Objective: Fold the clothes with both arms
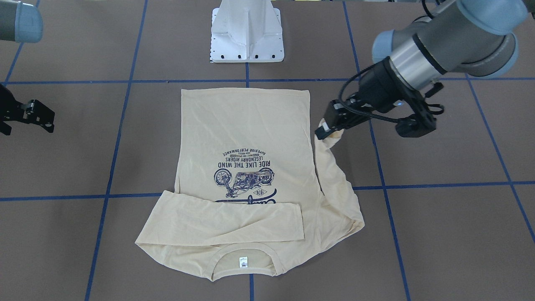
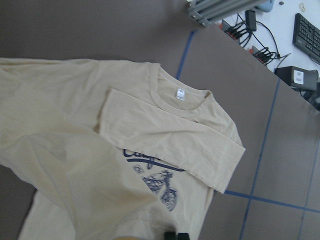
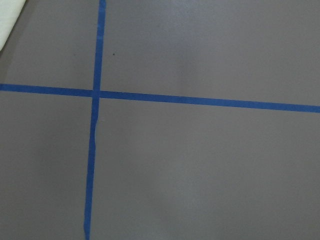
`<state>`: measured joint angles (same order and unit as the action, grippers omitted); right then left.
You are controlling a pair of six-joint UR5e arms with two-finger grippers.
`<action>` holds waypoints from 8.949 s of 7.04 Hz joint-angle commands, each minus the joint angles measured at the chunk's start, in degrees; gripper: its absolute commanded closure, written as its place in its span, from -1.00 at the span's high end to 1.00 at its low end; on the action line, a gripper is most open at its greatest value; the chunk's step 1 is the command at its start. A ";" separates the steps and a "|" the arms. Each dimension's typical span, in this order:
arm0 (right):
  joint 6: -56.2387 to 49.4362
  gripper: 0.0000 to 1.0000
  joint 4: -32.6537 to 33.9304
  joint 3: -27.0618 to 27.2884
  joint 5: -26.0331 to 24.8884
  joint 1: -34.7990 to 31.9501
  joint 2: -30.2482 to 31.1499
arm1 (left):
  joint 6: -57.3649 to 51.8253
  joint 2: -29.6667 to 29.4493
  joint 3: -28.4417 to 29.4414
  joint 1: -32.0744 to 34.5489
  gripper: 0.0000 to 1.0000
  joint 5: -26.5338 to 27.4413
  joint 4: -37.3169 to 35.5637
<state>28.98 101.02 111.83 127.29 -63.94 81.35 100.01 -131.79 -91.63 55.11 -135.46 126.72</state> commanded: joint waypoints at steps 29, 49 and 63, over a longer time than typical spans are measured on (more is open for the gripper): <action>49.07 0.97 -19.81 0.16 -21.56 45.49 -5.41 | -16.69 14.98 -7.33 -13.54 1.00 21.38 -7.01; 49.15 -1.00 -19.81 -0.65 -16.99 43.56 -6.55 | -15.82 15.77 -7.68 -16.68 1.00 21.55 -9.36; 49.86 -1.00 -20.17 0.14 -16.90 42.32 -7.08 | -10.45 19.37 -14.27 -36.21 0.48 30.25 -29.60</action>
<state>78.84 80.85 111.90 110.36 -21.59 74.27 89.48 -112.42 -105.82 19.35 -105.19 97.18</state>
